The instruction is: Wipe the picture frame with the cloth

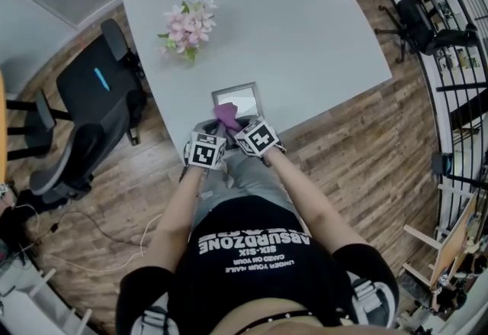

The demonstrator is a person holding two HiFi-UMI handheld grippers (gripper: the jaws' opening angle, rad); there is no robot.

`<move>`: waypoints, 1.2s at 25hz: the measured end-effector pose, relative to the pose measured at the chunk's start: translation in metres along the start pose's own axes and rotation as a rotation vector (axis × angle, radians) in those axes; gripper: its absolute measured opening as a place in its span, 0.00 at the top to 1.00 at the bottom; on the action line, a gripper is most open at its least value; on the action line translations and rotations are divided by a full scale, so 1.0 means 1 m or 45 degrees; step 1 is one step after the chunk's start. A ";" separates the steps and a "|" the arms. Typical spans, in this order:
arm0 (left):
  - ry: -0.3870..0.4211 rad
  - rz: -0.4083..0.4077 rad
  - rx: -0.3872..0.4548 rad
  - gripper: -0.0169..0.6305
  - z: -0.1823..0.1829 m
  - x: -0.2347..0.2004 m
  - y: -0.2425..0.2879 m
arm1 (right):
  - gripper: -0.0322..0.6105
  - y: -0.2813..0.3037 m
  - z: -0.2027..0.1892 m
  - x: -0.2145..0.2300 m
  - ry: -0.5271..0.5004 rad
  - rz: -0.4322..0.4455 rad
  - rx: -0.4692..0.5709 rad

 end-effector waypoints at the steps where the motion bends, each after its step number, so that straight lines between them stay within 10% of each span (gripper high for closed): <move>1: 0.001 -0.001 -0.002 0.95 0.000 0.000 0.000 | 0.74 -0.002 0.001 0.001 -0.003 -0.008 -0.001; 30: 0.071 0.020 -0.034 0.95 0.003 0.003 0.001 | 0.74 -0.041 -0.015 0.049 0.003 -0.310 -0.073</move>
Point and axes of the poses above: the fingertips, and each gripper's own axes: y forward along the fingers, x to its right, z out of its top, the point moved 8 cm from there along -y, backward along the fingers, and after that the axes turned 2 degrees about x, right-handed, at the moved point
